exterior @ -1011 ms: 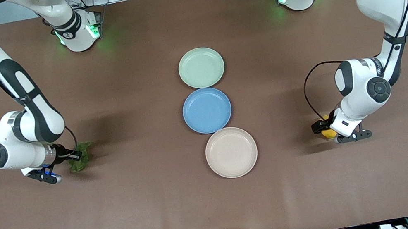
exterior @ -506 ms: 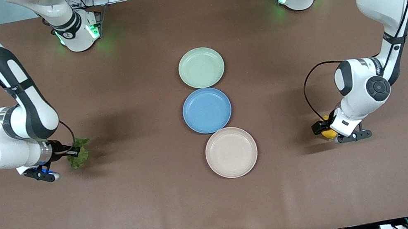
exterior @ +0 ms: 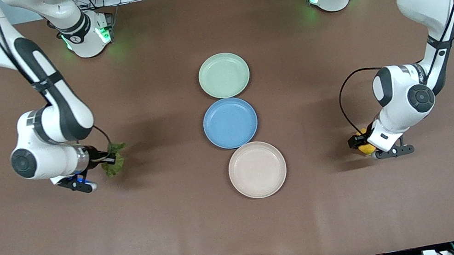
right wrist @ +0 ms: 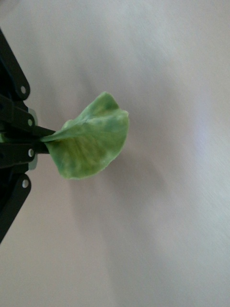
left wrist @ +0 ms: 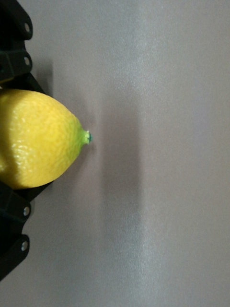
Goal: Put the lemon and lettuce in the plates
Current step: 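Carry the lettuce to the green plate while the left gripper carries the lemon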
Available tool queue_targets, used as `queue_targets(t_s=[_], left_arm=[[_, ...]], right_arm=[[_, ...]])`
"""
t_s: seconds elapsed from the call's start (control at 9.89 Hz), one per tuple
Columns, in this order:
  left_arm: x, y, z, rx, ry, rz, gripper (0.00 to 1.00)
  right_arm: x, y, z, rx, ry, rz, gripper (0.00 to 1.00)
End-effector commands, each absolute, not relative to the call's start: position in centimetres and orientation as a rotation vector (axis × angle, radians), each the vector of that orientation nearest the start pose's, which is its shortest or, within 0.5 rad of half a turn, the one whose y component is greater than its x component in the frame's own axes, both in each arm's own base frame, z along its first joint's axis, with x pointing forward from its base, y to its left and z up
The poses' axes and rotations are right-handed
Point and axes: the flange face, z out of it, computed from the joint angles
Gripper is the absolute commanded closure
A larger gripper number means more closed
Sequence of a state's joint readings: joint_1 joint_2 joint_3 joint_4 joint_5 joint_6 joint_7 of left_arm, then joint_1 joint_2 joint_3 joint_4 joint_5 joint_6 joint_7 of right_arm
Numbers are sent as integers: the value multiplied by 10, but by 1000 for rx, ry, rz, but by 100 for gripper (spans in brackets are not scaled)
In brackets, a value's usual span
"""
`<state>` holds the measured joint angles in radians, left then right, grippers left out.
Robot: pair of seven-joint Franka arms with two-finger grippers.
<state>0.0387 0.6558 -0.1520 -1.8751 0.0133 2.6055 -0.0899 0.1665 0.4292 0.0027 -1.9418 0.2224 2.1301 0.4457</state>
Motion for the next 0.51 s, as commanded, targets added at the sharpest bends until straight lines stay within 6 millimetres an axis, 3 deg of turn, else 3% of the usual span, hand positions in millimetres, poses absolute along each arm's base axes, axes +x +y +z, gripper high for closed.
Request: queue_targets(t_s=[0.0, 0.3, 0.4], left_arm=[[637, -78, 201, -3216, 81, -111, 61], [639, -107, 249, -3207, 143, -149, 61], [640, -121, 257, -3207, 172, -172, 61]], right_arm=[[569, 171, 258, -2944, 751, 430, 93], [550, 251, 271, -2943, 878, 417, 93], [535, 288, 275, -2945, 922, 404, 93]])
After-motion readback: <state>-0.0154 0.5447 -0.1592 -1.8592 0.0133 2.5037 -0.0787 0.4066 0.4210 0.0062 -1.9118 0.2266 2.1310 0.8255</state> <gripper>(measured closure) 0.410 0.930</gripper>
